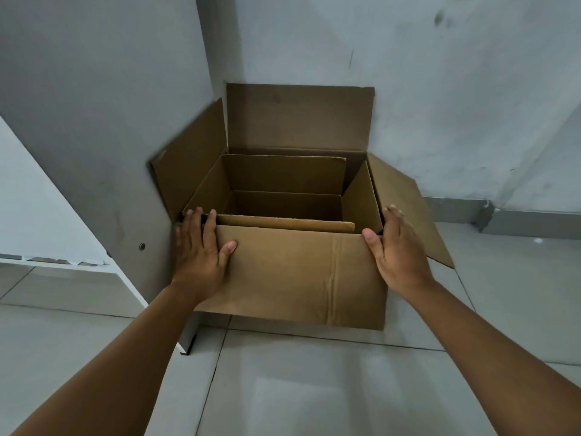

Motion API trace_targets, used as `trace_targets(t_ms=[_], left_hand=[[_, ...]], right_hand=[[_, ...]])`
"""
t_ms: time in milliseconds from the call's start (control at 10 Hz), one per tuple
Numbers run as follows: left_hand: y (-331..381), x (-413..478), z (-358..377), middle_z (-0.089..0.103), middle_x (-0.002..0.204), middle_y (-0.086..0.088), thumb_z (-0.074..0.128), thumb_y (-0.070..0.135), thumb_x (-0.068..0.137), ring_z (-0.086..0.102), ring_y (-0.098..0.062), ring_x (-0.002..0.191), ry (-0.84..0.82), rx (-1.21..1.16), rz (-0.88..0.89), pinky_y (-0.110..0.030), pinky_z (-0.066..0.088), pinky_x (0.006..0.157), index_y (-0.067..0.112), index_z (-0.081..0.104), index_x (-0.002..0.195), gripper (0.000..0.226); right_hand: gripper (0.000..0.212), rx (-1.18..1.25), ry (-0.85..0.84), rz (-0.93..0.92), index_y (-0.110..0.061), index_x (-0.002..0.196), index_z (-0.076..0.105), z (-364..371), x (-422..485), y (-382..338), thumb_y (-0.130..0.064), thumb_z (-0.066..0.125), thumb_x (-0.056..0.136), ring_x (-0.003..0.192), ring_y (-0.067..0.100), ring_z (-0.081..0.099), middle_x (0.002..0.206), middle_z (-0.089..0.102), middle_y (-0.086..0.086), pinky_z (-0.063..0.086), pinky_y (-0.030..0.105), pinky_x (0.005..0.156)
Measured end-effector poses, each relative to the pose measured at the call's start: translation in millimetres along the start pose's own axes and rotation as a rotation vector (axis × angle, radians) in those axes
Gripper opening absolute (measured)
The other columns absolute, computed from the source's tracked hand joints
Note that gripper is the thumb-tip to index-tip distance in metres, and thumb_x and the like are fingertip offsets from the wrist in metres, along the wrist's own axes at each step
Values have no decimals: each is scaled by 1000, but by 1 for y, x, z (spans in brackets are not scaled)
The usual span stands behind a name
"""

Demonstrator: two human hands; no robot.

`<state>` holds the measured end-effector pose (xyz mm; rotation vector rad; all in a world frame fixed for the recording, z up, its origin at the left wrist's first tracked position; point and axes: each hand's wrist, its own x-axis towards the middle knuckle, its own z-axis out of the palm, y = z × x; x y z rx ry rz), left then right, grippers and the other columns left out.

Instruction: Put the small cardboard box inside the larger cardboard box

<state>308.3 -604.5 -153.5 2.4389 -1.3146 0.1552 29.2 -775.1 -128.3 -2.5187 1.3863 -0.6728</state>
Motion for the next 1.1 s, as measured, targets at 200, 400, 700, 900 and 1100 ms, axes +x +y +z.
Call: trace_targets(t_ms=[200, 400, 700, 900, 1100], left_hand=[[-3, 23, 8, 1, 160, -13, 31, 48, 94, -10, -27, 147, -8, 1, 4, -40, -11, 117, 13, 6, 150, 70], [-1, 37, 10, 0, 160, -14, 32, 45, 95, -10, -28, 147, -43, 10, -10, -42, -10, 117, 13, 5, 150, 70], [8, 41, 4, -5, 161, -12, 28, 47, 95, -12, -26, 148, -100, 101, -74, -41, -8, 118, 13, 0, 150, 70], [27, 29, -21, -7, 161, -11, 24, 46, 97, -10, -28, 148, -229, 133, -151, -47, 5, 120, 16, -1, 150, 66], [52, 4, -49, 4, 161, -12, 26, 45, 97, 3, -31, 148, -294, 15, -160, -50, 21, 115, 14, 12, 150, 63]], right_hand=[[68, 16, -38, 7, -9, 144, 24, 5, 16, 5, -51, 33, 92, 144, 28, 21, 156, 23, 13, 26, 45, 115], [69, 14, -41, 36, -11, 145, 23, 8, 27, 4, -53, 34, 91, 143, 29, 24, 156, 22, 10, 30, 47, 113], [70, -51, -51, 32, -12, 145, 22, 6, 32, 6, -55, 32, 91, 145, 27, 18, 157, 21, 10, 22, 44, 116], [70, -131, -166, 49, -14, 147, 16, -8, 29, 1, -55, 29, 92, 146, 27, 7, 158, 14, 10, 11, 43, 119], [58, -67, -264, 29, -12, 145, 23, -37, 12, -5, -43, 32, 97, 146, 29, 10, 157, 18, 13, 12, 46, 118]])
